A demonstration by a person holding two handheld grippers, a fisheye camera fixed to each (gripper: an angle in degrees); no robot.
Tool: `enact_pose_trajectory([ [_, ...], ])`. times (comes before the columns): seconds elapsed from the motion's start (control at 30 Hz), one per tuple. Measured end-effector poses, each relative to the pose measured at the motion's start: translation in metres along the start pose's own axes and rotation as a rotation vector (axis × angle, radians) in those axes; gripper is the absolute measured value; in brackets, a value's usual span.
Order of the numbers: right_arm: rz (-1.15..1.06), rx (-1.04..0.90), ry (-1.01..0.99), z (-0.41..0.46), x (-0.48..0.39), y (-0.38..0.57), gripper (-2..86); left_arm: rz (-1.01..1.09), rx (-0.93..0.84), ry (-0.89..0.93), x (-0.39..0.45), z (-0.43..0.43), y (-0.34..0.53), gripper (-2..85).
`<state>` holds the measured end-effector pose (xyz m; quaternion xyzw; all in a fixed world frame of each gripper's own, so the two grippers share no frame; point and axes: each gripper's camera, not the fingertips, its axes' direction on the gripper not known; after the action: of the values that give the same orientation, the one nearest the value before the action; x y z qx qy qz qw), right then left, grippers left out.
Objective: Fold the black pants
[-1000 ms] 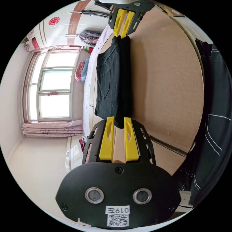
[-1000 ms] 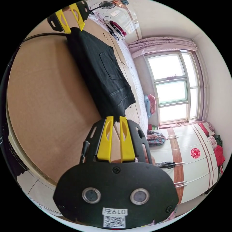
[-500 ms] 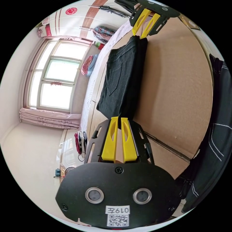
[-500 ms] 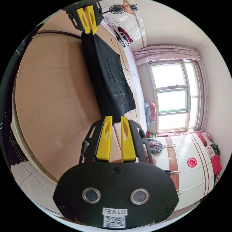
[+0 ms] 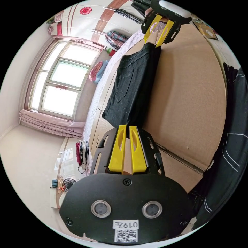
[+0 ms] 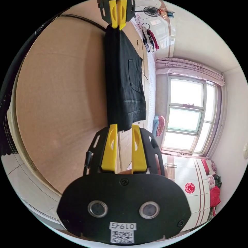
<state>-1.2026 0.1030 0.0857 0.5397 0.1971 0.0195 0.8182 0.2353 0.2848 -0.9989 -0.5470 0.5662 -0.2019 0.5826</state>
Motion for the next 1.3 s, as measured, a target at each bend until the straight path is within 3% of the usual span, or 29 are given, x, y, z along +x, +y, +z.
enact_pose_trajectory([
  [0.3, -0.107, -0.017, 0.144, 0.008, -0.037, 0.020, 4.7, -0.062, 0.024, 0.036, -0.011, 0.010, 0.014, 0.4],
  [0.43, -0.034, 0.004, 0.022, -0.010, -0.010, 0.039, 3.8, -0.087, -0.008, 0.033, -0.018, 0.015, 0.018, 0.5],
  [0.7, -0.017, -0.018, 0.021, -0.004, -0.048, 0.061, 3.6, -0.115, -0.008, 0.080, -0.023, 0.029, 0.031, 0.4],
  [0.97, -0.018, -0.036, 0.160, -0.010, -0.077, 0.089, 4.8, -0.025, 0.024, -0.071, -0.003, 0.021, 0.046, 0.5],
  [1.1, 0.091, 0.001, 0.089, -0.034, -0.057, 0.112, 4.9, -0.130, 0.074, 0.074, -0.031, 0.009, 0.062, 0.6],
  [1.3, 0.261, 0.211, -0.077, -0.088, -0.010, 0.094, 6.3, -0.154, 0.149, 0.111, -0.048, 0.008, 0.045, 1.0],
])
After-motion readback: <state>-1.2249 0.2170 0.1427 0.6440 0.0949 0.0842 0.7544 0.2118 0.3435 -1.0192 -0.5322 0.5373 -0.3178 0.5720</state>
